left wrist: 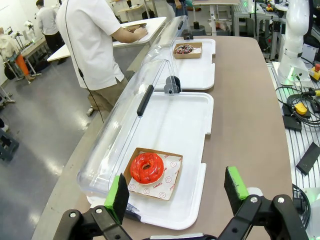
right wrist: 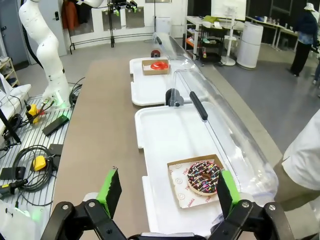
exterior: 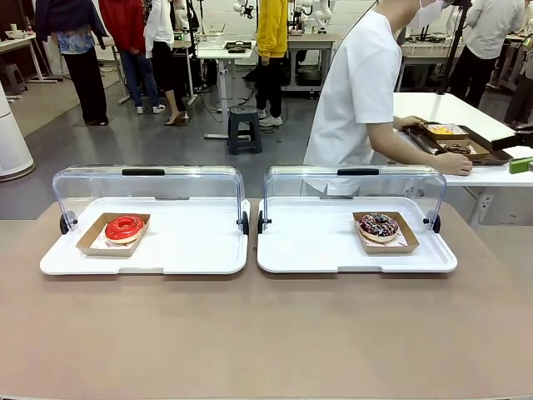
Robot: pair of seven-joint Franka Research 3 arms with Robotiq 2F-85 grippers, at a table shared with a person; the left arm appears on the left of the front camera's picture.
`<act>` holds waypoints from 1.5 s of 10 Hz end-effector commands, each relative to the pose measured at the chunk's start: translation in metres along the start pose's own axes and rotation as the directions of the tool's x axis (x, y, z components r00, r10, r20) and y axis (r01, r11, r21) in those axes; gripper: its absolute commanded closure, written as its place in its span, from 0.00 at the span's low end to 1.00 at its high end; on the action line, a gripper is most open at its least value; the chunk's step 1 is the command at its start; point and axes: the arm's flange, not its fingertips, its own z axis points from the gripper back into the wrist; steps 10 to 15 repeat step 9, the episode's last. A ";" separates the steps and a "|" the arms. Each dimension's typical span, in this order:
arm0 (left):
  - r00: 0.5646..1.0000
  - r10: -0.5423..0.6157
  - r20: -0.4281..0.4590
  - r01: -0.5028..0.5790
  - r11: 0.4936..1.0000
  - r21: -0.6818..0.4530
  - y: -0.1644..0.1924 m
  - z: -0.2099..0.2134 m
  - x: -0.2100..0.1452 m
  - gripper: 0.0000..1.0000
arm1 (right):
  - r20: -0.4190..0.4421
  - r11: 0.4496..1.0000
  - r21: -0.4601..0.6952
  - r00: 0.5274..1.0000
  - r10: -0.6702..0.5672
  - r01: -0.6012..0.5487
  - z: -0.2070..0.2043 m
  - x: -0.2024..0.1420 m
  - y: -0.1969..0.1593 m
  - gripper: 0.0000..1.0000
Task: Provide the desired donut to the person.
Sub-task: Place the picked Paper togo box onto the Handle tray extended by the person.
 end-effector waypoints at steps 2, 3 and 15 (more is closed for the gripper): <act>1.000 -0.004 0.002 0.004 1.000 0.001 -0.001 0.002 0.001 0.00 | 0.010 1.000 0.006 1.000 0.005 -0.005 -0.001 0.000 0.000 0.00; 1.000 -0.004 0.002 0.004 1.000 0.001 -0.001 0.002 0.001 0.00 | 0.010 1.000 0.006 1.000 0.005 -0.005 -0.001 0.000 0.000 0.00; 1.000 -0.004 0.002 0.004 1.000 0.001 -0.001 0.002 0.001 0.00 | 0.010 1.000 0.006 1.000 0.005 -0.005 -0.001 0.000 0.000 0.00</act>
